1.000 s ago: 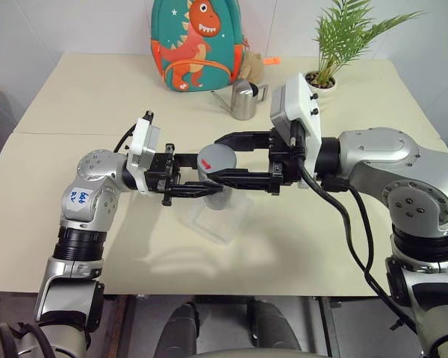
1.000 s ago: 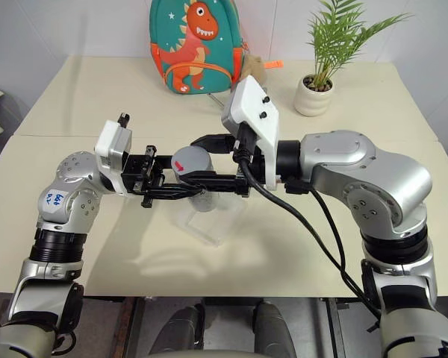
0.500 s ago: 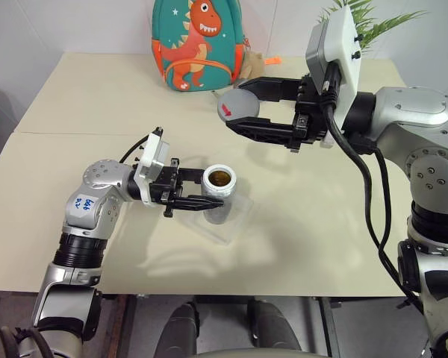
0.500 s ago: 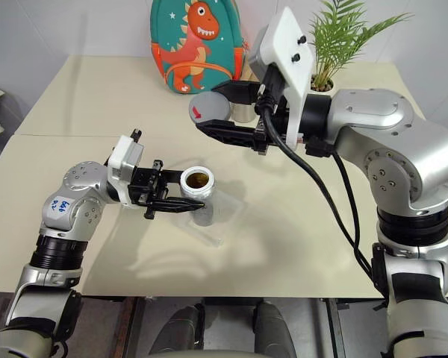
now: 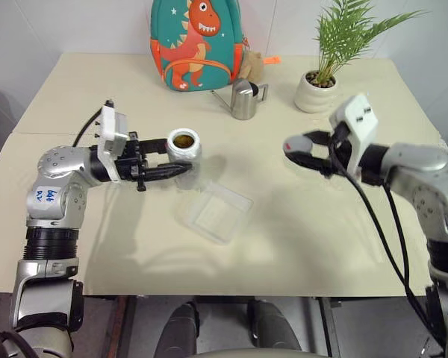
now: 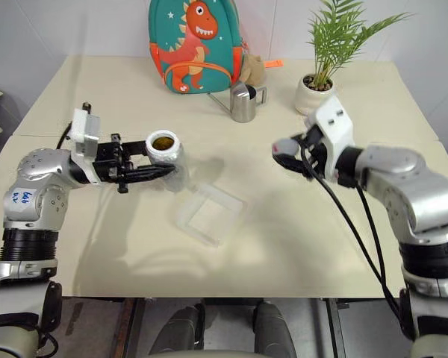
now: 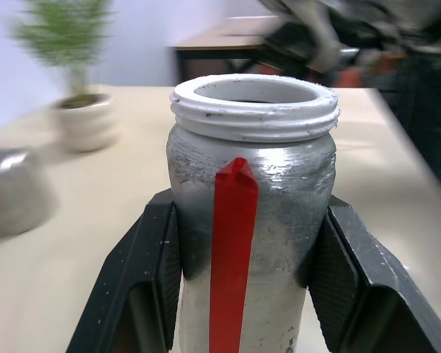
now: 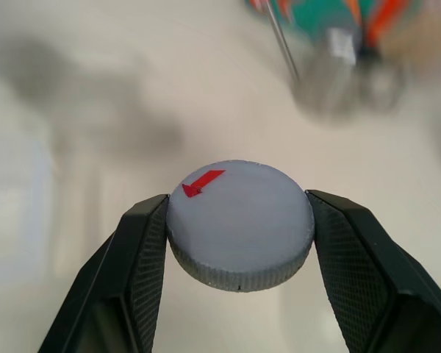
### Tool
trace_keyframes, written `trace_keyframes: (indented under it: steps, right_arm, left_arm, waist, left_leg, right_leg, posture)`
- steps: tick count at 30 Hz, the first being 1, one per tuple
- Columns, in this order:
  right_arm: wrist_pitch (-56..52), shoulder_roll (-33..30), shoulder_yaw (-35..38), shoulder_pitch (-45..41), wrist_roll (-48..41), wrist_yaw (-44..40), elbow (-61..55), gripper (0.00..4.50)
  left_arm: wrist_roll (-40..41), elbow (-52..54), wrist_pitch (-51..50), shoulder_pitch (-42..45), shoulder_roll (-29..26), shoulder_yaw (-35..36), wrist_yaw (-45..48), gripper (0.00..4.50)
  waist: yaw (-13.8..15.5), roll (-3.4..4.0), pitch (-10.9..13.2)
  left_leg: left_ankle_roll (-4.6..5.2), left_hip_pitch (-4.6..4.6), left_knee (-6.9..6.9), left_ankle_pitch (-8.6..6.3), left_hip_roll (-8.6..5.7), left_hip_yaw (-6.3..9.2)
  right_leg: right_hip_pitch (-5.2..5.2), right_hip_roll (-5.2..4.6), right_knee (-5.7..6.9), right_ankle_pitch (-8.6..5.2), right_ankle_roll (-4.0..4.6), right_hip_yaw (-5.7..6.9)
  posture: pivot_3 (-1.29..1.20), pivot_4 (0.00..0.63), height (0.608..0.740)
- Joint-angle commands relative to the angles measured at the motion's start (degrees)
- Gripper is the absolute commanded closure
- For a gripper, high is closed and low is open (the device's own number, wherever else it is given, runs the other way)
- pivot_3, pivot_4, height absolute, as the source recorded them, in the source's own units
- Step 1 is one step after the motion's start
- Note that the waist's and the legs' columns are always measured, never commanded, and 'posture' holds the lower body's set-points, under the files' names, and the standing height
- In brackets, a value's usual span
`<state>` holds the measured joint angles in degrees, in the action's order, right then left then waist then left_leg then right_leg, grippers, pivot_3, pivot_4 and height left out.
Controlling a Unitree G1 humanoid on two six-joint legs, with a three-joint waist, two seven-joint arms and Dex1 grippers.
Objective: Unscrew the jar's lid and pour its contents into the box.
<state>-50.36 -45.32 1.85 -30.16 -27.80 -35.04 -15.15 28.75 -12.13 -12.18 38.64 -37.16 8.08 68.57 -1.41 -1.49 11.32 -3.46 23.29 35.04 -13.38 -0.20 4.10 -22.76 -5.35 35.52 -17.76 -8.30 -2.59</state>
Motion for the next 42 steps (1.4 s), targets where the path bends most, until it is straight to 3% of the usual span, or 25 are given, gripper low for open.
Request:
trace_keyframes:
  steps: [1, 6, 13, 19, 29, 37, 42]
  right_arm:
    - [1.49, 0.53, 3.75, 4.92, 1.32, 1.65, -0.15, 1.89]
    - [4.42, 2.38, 5.24, 12.16, 2.34, 1.48, 1.91, 1.89]
    - [6.88, 3.81, 6.01, 15.35, 2.4, 0.58, 3.82, 1.89]
    - [6.6, 3.15, 7.71, 16.79, 0.8, -0.49, 1.74, 0.02]
    - [9.15, -3.68, 16.28, 19.47, -4.79, -12.31, -2.8, 0.02]
    - [4.68, -8.28, 21.46, 21.66, -15.09, -20.8, -8.01, 0.02]
    - [4.37, -9.25, 21.76, 21.73, -16.37, -20.74, -8.71, 0.02]
  left_arm:
    - [-0.34, 0.16, 2.15, 1.36, -0.83, 3.02, -2.7, 2.56]
    - [-0.47, 1.47, 2.35, 0.09, -0.46, 3.24, -4.16, 2.56]
    - [-1.49, 1.84, 4.12, 0.32, 1.17, 2.68, -6.6, 2.56]
    - [-2.86, 1.34, 7.25, 1.4, 2.13, 2.27, -7.57, 2.56]
    - [-11.88, -4.42, 17.33, 7.83, 1.79, -2.65, -8.16, 2.56]
    - [-24.84, -7.75, 39.82, 12.39, 1.09, -12.44, -4.87, 2.56]
    - [-28.35, -10.3, 51.99, 14.79, 0.78, -17.12, -2.62, 2.56]
  waist:
    - [0.02, 0.0, 0.0]
    - [0.0, 0.0, 0.0]
    - [-0.06, 0.0, 0.0]
    - [0.02, 0.0, 0.0]
    - [0.17, -0.01, 0.0]
    - [0.46, -0.01, 0.0]
    - [0.75, -0.01, 0.0]
  left_leg:
    - [0.0, 0.0, 0.02, 0.0, 0.0, 0.0]
    - [0.0, -0.03, 0.06, 0.0, -0.01, -0.01]
    - [-0.01, -0.1, 0.08, 0.03, -0.01, -0.01]
    - [-0.01, -0.08, 0.08, 0.03, -0.01, -0.02]
    - [-0.02, -0.09, 0.12, 0.04, -0.04, -0.02]
    - [-0.01, -0.09, 0.13, 0.03, -0.04, -0.02]
    - [-0.01, -0.1, 0.17, 0.03, -0.04, -0.03]
  right_leg:
    - [0.0, 0.0, 0.01, 0.0, 0.0, -0.01]
    - [0.04, 0.0, 0.06, 0.01, -0.01, -0.01]
    - [0.05, 0.02, 0.17, 0.01, -0.02, -0.04]
    - [0.07, 0.01, 0.12, 0.02, -0.03, -0.05]
    - [0.13, 0.02, 0.1, 0.04, -0.08, -0.04]
    - [0.18, 0.03, 0.04, 0.05, -0.1, -0.04]
    - [0.2, 0.03, 0.02, 0.07, -0.12, -0.06]
  posture:
    - [0.0, 0.15, 0.74]
    - [0.0, 0.15, 0.74]
    - [0.0, 0.15, 0.74]
    - [0.0, 0.15, 0.74]
    - [0.0, 0.15, 0.74]
    - [0.0, 0.15, 0.74]
    - [0.0, 0.15, 0.74]
